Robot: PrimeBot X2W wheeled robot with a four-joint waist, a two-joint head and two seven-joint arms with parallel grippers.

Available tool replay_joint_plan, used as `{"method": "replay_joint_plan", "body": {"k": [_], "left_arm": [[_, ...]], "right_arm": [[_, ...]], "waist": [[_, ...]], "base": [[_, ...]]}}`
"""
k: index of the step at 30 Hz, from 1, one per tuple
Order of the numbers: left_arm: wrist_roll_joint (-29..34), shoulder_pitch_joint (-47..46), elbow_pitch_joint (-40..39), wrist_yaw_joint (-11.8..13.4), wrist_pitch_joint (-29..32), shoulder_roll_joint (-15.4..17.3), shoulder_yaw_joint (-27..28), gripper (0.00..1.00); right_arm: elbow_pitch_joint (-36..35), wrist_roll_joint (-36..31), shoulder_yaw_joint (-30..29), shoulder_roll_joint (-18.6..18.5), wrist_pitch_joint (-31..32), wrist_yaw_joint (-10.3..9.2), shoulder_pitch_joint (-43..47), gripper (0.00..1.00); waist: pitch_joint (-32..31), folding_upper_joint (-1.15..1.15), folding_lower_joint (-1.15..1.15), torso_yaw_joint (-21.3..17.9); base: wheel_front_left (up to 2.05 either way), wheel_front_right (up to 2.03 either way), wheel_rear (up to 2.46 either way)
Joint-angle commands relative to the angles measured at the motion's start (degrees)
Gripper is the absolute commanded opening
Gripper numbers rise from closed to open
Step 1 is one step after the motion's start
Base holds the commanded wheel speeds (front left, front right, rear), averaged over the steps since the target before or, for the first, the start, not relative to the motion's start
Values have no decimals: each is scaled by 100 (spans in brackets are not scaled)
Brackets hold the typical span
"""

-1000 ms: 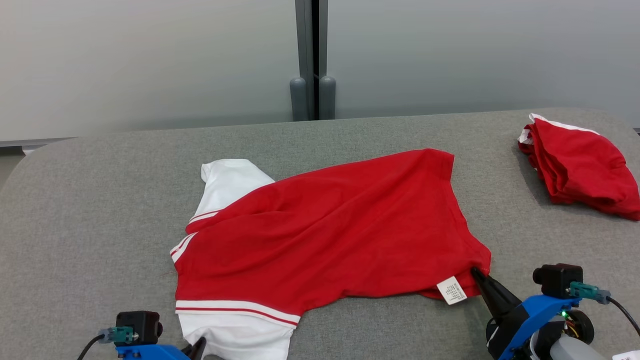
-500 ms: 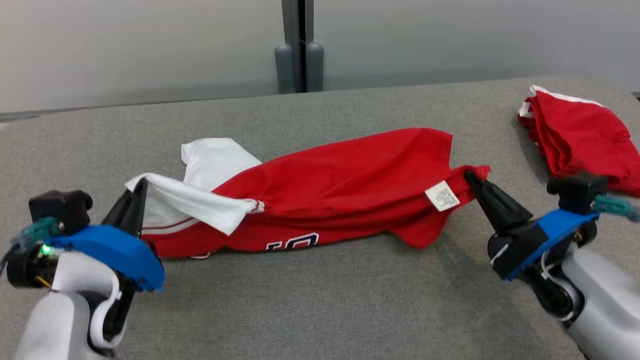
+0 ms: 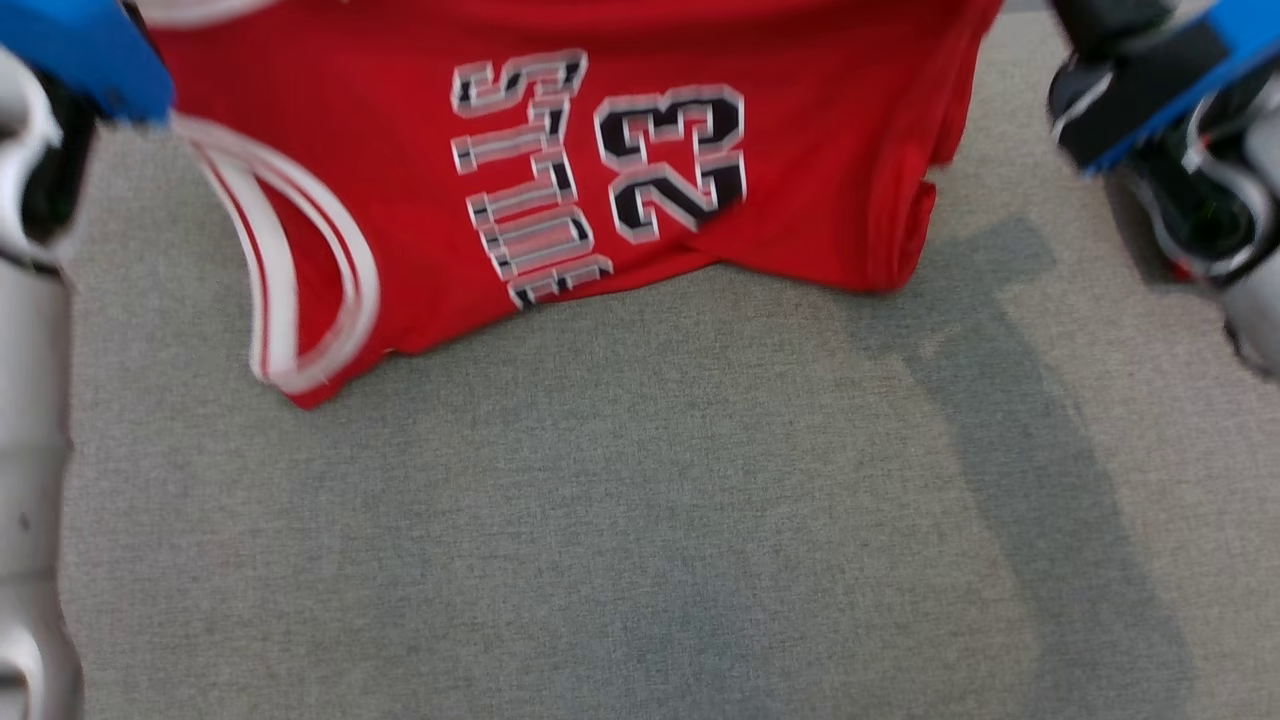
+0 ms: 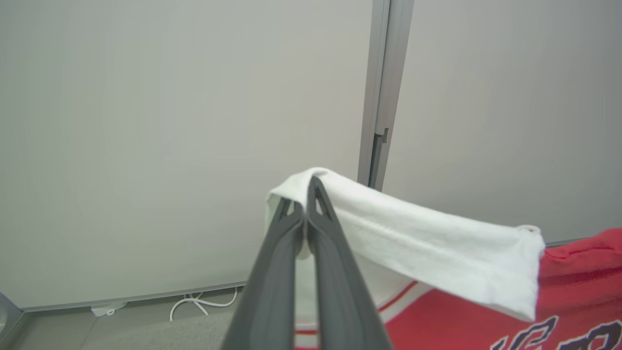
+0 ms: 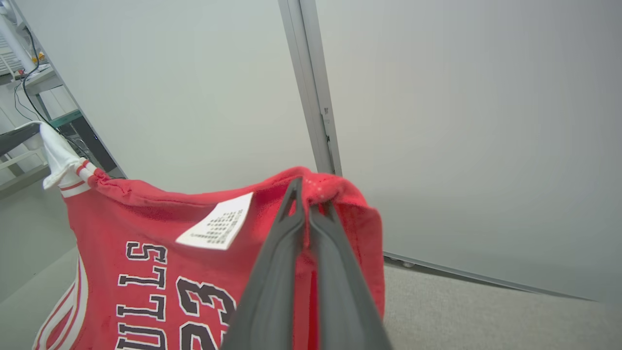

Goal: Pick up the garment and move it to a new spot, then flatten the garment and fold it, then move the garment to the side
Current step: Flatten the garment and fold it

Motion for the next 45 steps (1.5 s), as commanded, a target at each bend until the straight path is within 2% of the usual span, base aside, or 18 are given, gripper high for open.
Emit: {"method": "replay_joint_plan", "body": {"k": [1, 12, 17, 21, 26, 32, 36, 40, 43, 45], "left_arm": [[-104, -488, 174, -38, -91, -47, 12, 0], [-356, -3204, 1393, -20, -533, -184, 186, 0], [-406, -3838, 1835, -23, -816, -217, 123, 0], [-582, -3920, 2092, -25, -855, -267, -32, 0], [-986, -3474, 2353, -26, -704, -186, -578, 0], [-1745, -2381, 1954, -26, -355, 251, -1471, 0], [-2403, -1293, 1380, -26, 230, 752, -2107, 0], [-3188, -128, 512, -27, 1259, 1316, -2742, 0], [-3701, 671, -121, -26, 1994, 1880, -3043, 0], [-4016, 1153, -462, -27, 2391, 2139, -3159, 0]], "right_arm": [[167, 31, 33, 27, -29, 3, -431, 0], [985, 373, -163, 90, -341, 2, -2611, 0], [1087, 362, 7, 9, -447, 2, -3000, 0], [1125, 424, 182, -18, -464, 2, -2950, 0], [1027, 595, 606, -101, -434, 2, -2483, 0], [602, 970, 1206, -288, -311, 2, -1561, 0], [244, 1275, 1730, -447, -3, 2, -744, 0], [-224, 1585, 2194, -749, 635, 2, 15, 0], [-615, 1668, 2369, -927, 1063, 2, 627, 0], [-854, 1722, 2410, -1044, 1258, 2, 1015, 0]], "waist": [[167, -2, -1, 77], [958, -2, -1, 94], [981, -2, -1, 91], [923, -2, -1, 135], [772, -2, -1, 223], [309, -2, -1, 265], [-251, -2, -1, 273], [-813, -2, -1, 289], [-1168, -2, -1, 300], [-1370, -2, -1, 309]], "base": [[0, 0, 0], [0, 0, 0], [0, 0, 0], [0, 0, 0], [0, 0, 0], [0, 0, 0], [0, 0, 0], [0, 0, 0], [0, 0, 0], [0, 0, 0]]}}
